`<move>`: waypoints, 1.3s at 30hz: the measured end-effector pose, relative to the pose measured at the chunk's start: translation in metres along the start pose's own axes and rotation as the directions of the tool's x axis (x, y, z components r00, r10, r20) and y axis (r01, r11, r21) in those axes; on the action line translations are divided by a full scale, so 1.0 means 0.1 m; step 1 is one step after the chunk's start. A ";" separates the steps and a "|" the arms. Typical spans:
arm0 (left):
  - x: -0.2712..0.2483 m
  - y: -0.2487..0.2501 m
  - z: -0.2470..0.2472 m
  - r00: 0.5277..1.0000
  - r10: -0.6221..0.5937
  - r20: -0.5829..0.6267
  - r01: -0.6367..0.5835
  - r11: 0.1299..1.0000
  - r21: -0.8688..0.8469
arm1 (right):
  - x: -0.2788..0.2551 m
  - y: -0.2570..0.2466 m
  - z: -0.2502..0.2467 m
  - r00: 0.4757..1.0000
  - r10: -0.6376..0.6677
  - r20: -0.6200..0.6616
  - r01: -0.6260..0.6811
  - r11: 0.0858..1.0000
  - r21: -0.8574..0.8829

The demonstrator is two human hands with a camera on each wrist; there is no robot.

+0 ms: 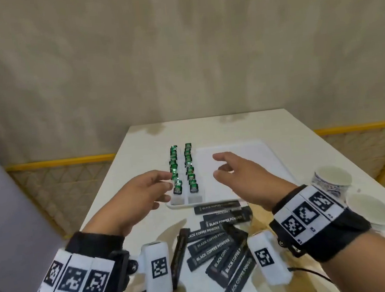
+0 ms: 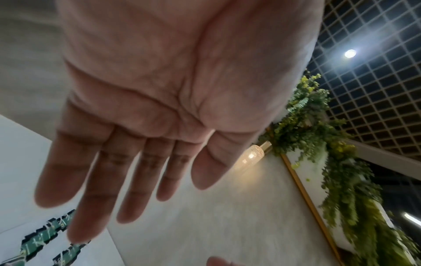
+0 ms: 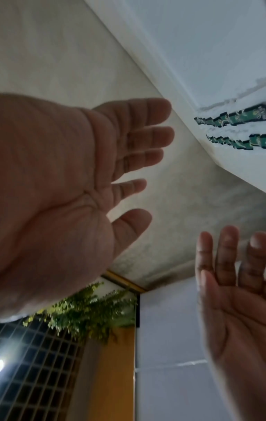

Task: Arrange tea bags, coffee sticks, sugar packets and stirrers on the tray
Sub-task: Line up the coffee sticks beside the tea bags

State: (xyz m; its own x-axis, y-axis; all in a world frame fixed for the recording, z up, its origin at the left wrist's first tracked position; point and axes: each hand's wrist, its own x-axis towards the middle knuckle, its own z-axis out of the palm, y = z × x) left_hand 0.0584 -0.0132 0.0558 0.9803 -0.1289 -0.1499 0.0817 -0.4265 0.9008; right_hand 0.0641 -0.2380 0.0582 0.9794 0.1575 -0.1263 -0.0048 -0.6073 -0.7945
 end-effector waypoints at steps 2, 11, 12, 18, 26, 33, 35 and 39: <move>-0.14 -0.04 0.06 0.999 0.016 0.041 -0.021 0.989 0.147 | -0.19 0.04 0.02 0.995 -0.056 0.084 0.075 0.969 -0.236; -0.47 -0.25 0.26 0.956 -0.159 0.245 -0.065 0.700 0.711 | -0.53 0.29 0.40 0.884 0.072 0.461 0.353 0.543 -0.762; -0.49 -0.28 0.27 0.946 -0.197 0.259 -0.064 0.668 0.741 | -0.55 0.31 0.42 0.868 0.090 0.488 0.379 0.515 -0.769; -0.53 -0.30 0.32 0.920 -0.313 0.236 0.010 0.621 0.784 | -0.55 0.42 0.60 0.850 -0.004 0.526 0.479 0.419 -0.771; -0.32 -0.31 0.49 0.916 -0.390 0.093 0.127 0.503 0.855 | -0.26 0.52 0.70 0.903 -0.003 0.430 0.404 0.347 -0.846; -0.36 -0.38 0.65 0.900 -0.424 0.101 0.077 0.383 0.921 | -0.22 0.56 0.72 0.910 -0.018 0.414 0.384 0.410 -0.827; -0.34 -0.38 0.67 0.897 -0.429 0.105 0.057 0.349 0.935 | -0.20 0.58 0.74 0.912 -0.011 0.409 0.375 0.423 -0.825; -0.30 -0.46 0.58 0.904 -0.413 0.107 0.117 0.482 0.869 | -0.16 0.61 0.74 0.919 -0.044 0.392 0.359 0.505 -0.784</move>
State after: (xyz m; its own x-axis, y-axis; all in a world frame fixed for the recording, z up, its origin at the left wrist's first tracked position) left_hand 0.0152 -0.0415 -0.0051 0.8336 -0.0364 -0.5511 -0.0024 -0.9981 0.0623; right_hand 0.0333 -0.2202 -0.0323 0.8208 0.4772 -0.3139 0.5079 -0.8612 0.0190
